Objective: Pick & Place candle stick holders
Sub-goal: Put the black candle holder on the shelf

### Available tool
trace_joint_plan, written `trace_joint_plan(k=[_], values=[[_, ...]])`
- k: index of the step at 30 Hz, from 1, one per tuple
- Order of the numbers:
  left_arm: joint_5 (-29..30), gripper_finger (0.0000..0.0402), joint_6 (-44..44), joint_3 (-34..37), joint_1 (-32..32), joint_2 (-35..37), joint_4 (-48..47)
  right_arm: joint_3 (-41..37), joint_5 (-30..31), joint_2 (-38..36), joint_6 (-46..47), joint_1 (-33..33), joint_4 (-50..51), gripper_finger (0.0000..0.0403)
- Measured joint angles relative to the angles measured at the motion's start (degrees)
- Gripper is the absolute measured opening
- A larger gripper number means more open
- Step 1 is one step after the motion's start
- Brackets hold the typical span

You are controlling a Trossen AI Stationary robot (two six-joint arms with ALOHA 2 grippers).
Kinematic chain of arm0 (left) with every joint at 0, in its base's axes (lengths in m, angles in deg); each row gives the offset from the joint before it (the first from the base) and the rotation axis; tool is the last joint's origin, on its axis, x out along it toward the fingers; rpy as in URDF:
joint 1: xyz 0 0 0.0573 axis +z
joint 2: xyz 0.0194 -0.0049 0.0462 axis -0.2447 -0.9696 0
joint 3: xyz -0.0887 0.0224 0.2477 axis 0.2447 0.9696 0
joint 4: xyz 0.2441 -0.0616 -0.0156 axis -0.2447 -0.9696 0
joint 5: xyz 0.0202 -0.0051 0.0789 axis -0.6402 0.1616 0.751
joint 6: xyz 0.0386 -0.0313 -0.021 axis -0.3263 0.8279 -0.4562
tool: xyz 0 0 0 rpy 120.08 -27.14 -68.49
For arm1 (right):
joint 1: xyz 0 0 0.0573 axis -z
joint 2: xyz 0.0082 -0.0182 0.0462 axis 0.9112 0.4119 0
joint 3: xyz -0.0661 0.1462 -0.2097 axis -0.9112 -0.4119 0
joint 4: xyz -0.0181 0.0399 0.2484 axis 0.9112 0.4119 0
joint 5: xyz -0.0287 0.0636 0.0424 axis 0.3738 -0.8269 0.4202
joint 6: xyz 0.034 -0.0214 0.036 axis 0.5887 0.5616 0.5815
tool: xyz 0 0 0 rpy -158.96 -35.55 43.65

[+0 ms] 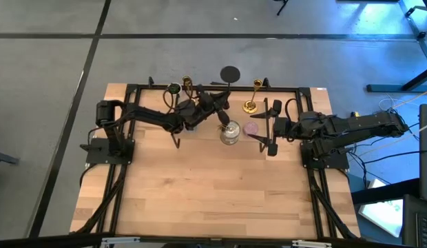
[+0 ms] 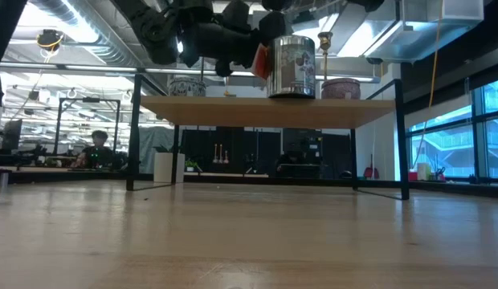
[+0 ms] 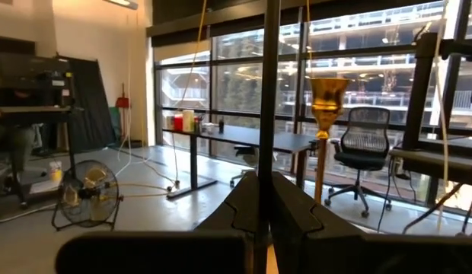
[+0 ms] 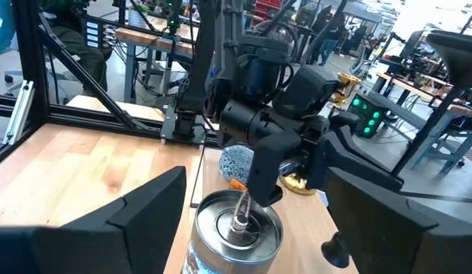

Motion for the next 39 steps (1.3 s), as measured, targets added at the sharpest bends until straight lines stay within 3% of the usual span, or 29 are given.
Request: trace_joint_plan(k=[14,34,39], values=[[10.99,0.0008,-0.89,0.00,-3.00,-0.18,-0.06,0.00,-0.09,0.00,0.00,0.00,0.00,0.0316],[11.74,0.0008,-0.63,-0.07,-3.30,-2.51,4.38,0.00,-0.05,0.00,0.00,0.00,-0.05,0.0316],[14.84,0.0008,0.03,-0.55,-3.53,-2.51,4.96,0.00,-0.02,0.00,0.00,-0.02,-0.04,0.0316]])
